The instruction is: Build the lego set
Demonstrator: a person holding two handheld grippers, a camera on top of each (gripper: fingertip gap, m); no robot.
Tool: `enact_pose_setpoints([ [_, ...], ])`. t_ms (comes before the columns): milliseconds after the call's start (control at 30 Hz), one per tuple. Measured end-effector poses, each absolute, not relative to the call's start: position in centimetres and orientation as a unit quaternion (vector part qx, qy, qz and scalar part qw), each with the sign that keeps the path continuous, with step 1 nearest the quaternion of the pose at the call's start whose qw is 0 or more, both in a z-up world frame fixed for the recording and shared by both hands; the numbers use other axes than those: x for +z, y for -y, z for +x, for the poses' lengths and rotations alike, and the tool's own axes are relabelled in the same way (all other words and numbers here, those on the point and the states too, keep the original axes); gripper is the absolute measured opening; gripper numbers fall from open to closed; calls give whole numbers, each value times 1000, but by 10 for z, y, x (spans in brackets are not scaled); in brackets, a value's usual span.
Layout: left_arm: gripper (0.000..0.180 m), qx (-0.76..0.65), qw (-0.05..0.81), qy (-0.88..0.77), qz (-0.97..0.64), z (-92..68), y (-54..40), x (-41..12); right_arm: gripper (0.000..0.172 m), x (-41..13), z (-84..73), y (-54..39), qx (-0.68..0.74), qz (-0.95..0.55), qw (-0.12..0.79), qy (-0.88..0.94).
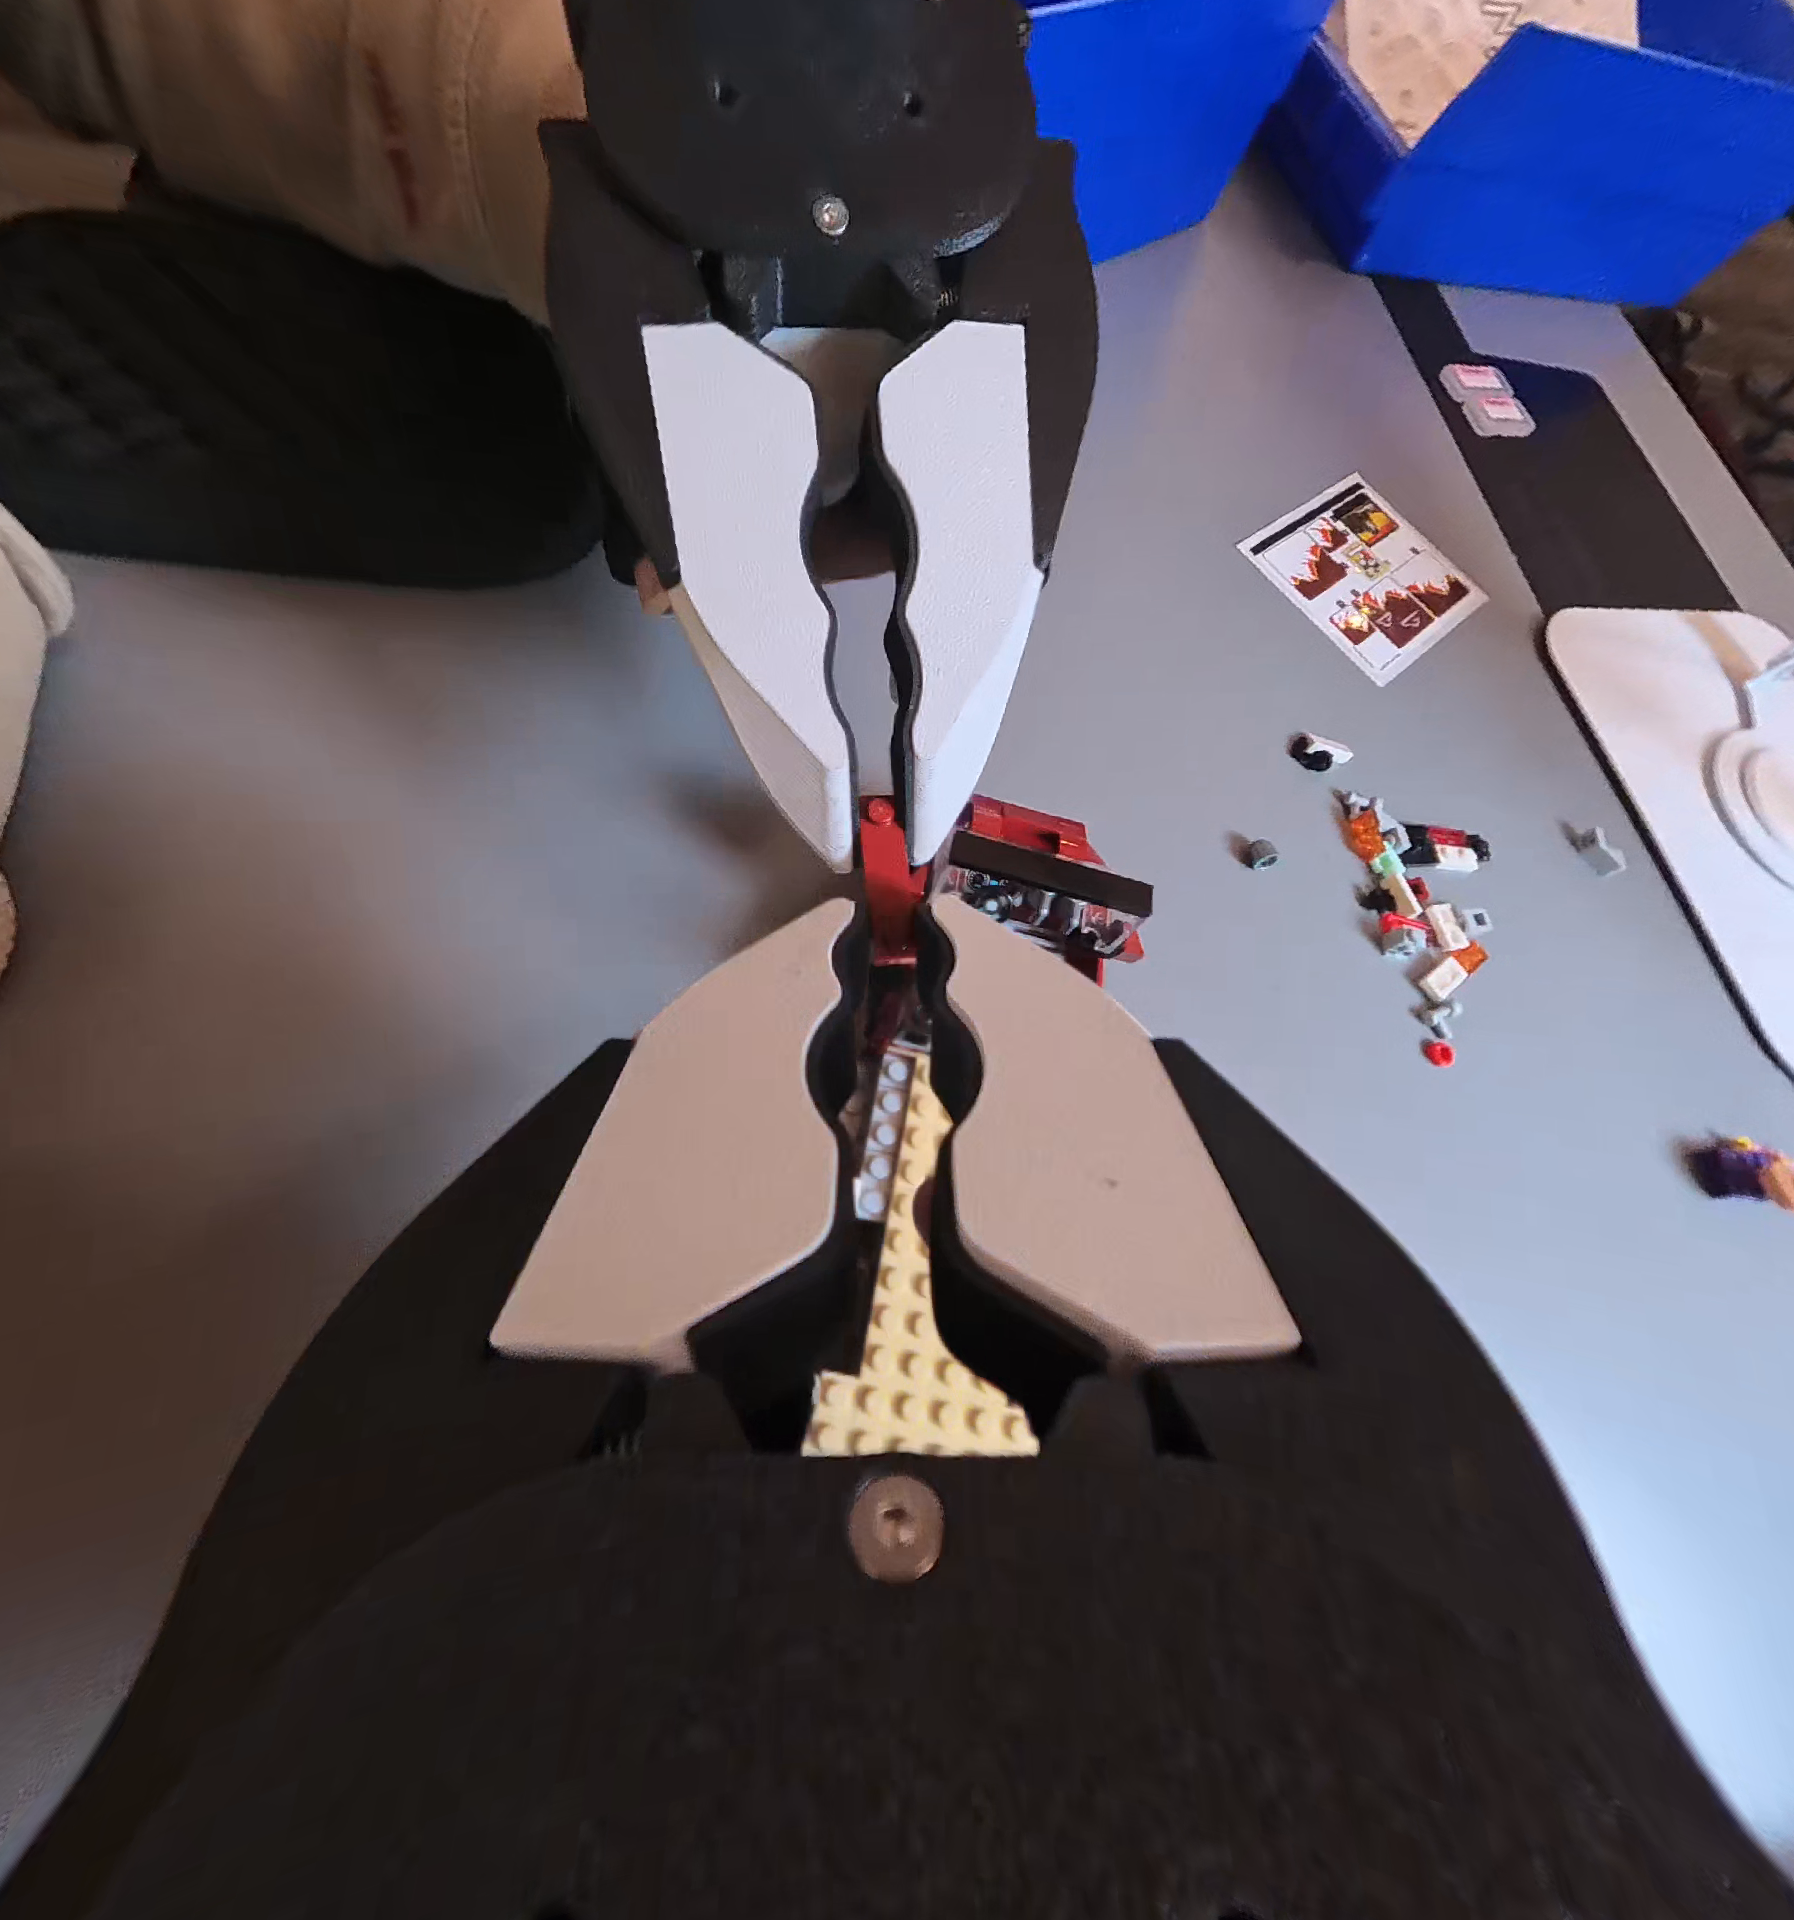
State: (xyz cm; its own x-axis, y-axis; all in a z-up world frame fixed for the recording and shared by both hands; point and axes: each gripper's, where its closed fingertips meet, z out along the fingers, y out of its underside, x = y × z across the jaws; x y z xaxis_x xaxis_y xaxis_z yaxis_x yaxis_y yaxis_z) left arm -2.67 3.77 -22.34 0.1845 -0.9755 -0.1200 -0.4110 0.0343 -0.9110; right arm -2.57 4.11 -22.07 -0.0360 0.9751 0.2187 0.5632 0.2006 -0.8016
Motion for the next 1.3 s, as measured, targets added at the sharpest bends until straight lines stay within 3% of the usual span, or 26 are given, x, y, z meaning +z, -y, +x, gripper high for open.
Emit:
enact_pose_setpoints([
  [200,8,-247,472,-494,-687,-23,-52,-225,9,-222,-21,-56,297,-540,348,707],
  [533,9,-162,459,-389,-782,-25,-62,-243,9,-241,-21,-72,362,-420,202,808],
  [833,8,-102,464,-309,-824,-23,-68,-246,10,-252,-24,-79,380,-361,146,839],
  [1300,17,-81,445,-298,-840,-17,-53,-259,9,-261,-22,-81,291,-304,77,904],
])
